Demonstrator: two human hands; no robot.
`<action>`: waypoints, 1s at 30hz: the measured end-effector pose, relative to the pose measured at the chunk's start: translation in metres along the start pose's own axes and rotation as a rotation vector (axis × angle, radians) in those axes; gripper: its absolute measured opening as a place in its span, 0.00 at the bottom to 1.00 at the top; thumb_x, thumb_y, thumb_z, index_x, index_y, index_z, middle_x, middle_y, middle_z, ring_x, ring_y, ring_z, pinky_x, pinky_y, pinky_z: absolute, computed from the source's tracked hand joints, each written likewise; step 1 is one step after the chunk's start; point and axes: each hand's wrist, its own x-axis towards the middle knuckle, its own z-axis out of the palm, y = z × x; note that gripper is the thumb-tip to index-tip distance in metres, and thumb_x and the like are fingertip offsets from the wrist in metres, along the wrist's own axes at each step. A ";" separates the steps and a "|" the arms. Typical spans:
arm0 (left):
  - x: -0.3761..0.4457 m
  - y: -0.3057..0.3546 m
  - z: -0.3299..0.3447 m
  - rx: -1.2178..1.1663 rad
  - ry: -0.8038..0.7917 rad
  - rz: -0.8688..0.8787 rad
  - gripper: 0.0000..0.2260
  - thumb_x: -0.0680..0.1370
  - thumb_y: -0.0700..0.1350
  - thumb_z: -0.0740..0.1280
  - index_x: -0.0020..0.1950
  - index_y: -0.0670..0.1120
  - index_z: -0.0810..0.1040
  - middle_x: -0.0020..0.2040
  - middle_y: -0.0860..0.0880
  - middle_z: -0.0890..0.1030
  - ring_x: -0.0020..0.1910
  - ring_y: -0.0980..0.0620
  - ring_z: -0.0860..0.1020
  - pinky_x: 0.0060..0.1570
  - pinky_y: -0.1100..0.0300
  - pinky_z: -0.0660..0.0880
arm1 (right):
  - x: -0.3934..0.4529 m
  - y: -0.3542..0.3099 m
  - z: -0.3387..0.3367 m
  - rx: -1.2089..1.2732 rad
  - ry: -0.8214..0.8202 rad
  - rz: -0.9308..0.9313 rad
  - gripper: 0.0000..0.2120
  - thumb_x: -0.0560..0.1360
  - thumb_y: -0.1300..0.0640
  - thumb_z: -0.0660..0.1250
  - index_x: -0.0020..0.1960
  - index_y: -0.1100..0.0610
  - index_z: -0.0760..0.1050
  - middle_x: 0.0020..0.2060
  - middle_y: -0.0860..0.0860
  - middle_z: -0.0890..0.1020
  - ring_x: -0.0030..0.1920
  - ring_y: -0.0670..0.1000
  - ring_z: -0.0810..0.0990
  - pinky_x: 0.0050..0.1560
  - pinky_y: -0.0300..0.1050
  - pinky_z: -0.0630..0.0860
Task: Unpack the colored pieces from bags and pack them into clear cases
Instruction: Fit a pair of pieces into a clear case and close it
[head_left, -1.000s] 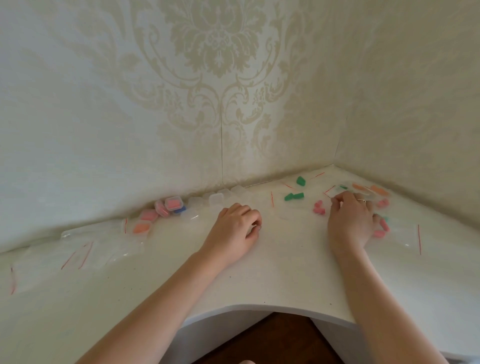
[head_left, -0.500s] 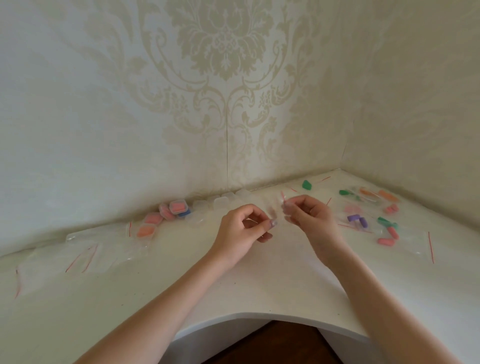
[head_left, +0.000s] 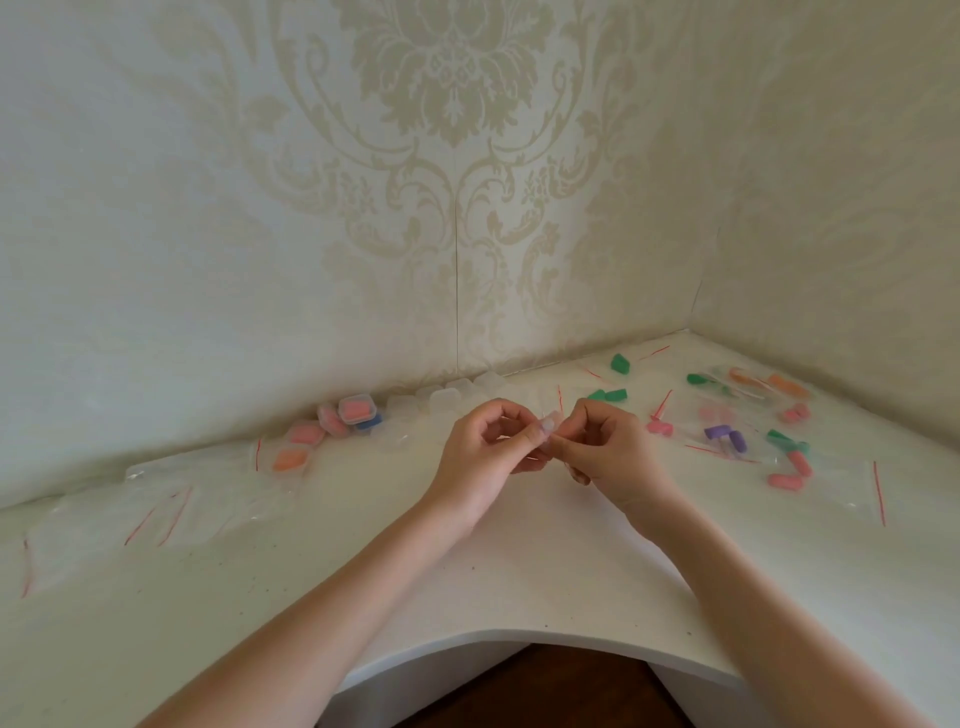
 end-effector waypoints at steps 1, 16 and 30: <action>0.001 -0.001 0.000 -0.019 -0.014 -0.040 0.07 0.73 0.41 0.72 0.43 0.38 0.77 0.37 0.44 0.81 0.37 0.50 0.81 0.42 0.58 0.79 | 0.000 0.001 0.000 -0.035 -0.003 -0.012 0.13 0.68 0.64 0.75 0.35 0.65 0.71 0.24 0.51 0.74 0.27 0.50 0.66 0.29 0.44 0.63; 0.001 -0.007 0.000 0.324 0.020 0.162 0.06 0.81 0.39 0.60 0.45 0.43 0.72 0.36 0.51 0.78 0.33 0.57 0.77 0.35 0.65 0.73 | -0.005 0.003 0.016 -0.142 0.012 -0.115 0.09 0.80 0.62 0.60 0.42 0.63 0.65 0.27 0.48 0.71 0.26 0.44 0.67 0.30 0.38 0.65; -0.002 -0.008 0.002 0.530 -0.138 0.278 0.14 0.80 0.51 0.60 0.42 0.41 0.68 0.34 0.50 0.74 0.32 0.59 0.71 0.35 0.66 0.67 | -0.012 -0.012 0.025 0.333 -0.024 0.089 0.12 0.81 0.63 0.55 0.39 0.56 0.65 0.27 0.49 0.66 0.25 0.45 0.63 0.26 0.36 0.59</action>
